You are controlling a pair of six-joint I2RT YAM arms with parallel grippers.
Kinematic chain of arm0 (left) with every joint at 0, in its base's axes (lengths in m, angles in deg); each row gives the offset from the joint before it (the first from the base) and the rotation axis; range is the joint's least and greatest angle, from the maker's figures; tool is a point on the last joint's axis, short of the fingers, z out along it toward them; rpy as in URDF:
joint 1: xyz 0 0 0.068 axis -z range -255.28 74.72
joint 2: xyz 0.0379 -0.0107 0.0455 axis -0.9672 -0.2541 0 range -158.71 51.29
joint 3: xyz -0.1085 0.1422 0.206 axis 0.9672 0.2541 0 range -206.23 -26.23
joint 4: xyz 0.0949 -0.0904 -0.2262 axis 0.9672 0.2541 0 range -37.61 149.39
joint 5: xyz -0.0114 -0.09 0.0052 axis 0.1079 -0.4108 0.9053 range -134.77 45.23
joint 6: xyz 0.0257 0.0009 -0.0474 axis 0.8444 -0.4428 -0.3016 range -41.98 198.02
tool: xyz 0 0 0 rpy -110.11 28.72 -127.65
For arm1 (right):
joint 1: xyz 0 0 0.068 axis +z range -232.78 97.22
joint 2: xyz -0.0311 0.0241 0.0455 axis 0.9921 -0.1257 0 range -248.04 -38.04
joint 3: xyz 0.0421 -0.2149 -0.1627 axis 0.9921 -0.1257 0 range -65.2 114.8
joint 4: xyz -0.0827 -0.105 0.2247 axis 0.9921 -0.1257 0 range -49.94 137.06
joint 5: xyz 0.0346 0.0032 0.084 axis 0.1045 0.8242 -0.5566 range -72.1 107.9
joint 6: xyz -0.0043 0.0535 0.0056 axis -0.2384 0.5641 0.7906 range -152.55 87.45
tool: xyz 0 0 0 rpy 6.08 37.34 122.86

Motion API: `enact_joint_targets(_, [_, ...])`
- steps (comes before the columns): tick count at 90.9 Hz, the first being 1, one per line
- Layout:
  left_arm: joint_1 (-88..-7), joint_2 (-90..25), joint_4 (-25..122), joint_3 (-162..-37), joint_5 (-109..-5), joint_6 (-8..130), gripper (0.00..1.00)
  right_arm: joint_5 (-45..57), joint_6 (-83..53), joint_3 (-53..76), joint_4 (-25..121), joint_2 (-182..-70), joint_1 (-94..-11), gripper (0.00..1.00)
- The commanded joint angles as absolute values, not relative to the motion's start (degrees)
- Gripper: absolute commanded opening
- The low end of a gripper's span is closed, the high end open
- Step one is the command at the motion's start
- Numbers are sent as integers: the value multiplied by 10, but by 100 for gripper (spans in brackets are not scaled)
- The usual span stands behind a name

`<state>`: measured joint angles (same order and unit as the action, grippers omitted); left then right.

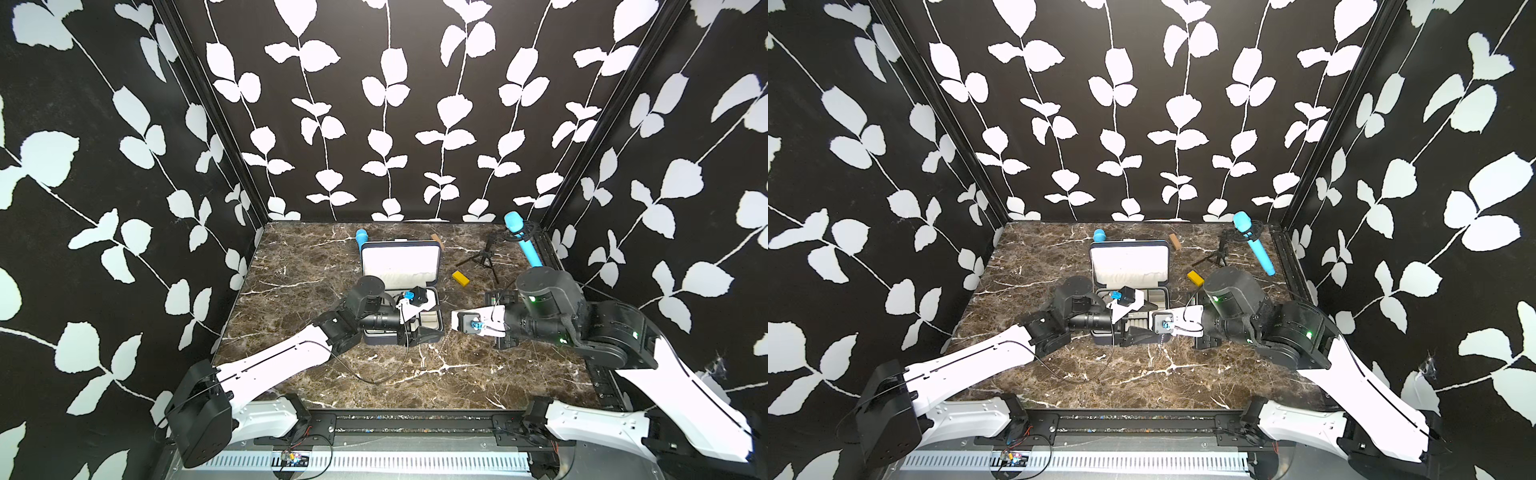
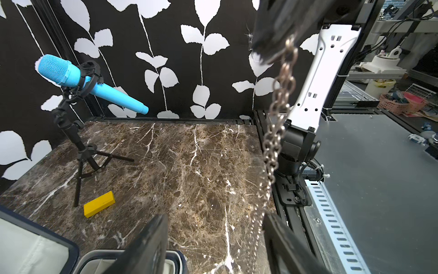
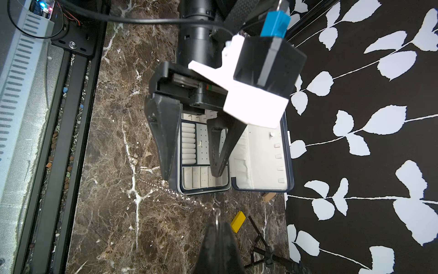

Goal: Put jewelry chain into jewelry box
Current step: Hang the necklace on the jewelry box clasp.

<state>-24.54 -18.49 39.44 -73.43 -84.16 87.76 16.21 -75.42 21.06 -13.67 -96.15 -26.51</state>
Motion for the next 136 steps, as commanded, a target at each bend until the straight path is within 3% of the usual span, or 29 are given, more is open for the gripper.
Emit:
enact_joint_targets(1, [-238, -194, 365, -733, -859, 860, 66, 168, -757, 209, -124, -951, -261, 0])
enact_joint_targets(63, [-214, -248, 319, -725, -899, 818, 66, 167, -756, 195, -116, -936, -261, 0])
enact_joint_targets(100, [-211, -259, 342, -736, -922, 823, 46, 168, -758, 194, -114, -935, -261, 0])
enact_joint_targets(126, [-210, -267, 347, -744, -920, 828, 54, 170, -758, 193, -113, -932, -262, 0])
enact_joint_targets(136, [-209, -270, 348, -746, -921, 829, 52, 170, -758, 192, -113, -932, -262, 0])
